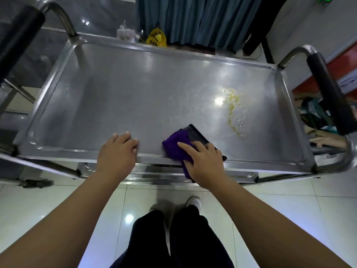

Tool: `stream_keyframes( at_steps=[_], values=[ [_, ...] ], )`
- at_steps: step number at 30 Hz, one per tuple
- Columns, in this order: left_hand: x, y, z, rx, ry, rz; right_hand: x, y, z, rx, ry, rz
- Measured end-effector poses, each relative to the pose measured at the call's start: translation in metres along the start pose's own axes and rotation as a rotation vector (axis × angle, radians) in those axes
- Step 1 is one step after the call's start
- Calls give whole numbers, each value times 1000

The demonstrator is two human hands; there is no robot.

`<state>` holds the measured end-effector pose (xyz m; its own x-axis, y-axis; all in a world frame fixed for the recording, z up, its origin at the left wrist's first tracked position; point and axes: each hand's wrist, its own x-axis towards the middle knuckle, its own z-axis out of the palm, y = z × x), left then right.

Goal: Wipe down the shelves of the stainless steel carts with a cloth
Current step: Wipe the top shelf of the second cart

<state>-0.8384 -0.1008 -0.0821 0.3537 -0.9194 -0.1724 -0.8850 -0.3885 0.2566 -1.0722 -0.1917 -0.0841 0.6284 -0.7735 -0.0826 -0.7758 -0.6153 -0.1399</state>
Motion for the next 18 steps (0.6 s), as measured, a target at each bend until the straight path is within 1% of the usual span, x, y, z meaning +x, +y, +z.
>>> stream_keyframes(
  at_steps=[1, 3, 6, 7, 9, 11, 12, 15, 16, 17, 18],
  values=[
    [1, 2, -1, 5, 4, 3, 1, 18, -2, -9, 15, 64],
    [4, 7, -2, 11, 18, -2, 3, 60, -7, -2, 23, 266],
    [13, 20, -5, 40, 15, -36, 6, 109, -16, 22, -13, 543],
    [17, 27, -6, 28, 19, -50, 7, 114, -17, 23, -22, 593],
    [26, 45, -5, -30, 39, -59, 11, 109, -15, 19, -30, 634],
    [36, 67, -2, -71, 54, -14, 13, 89, -11, 24, -35, 605],
    [42, 79, 1, -84, 54, 18, 13, 77, -9, 22, -31, 531],
    [63, 110, 9, -105, 10, 64, 5, 57, -4, 42, -32, 160],
    [70, 117, 12, -97, -6, 57, 5, 64, -5, 55, -37, 70],
    [76, 123, 15, -77, -13, 43, 10, 80, -7, 56, -33, 27],
    [81, 127, 17, -51, -12, 30, 16, 100, -9, 43, -24, 39]
  ],
)
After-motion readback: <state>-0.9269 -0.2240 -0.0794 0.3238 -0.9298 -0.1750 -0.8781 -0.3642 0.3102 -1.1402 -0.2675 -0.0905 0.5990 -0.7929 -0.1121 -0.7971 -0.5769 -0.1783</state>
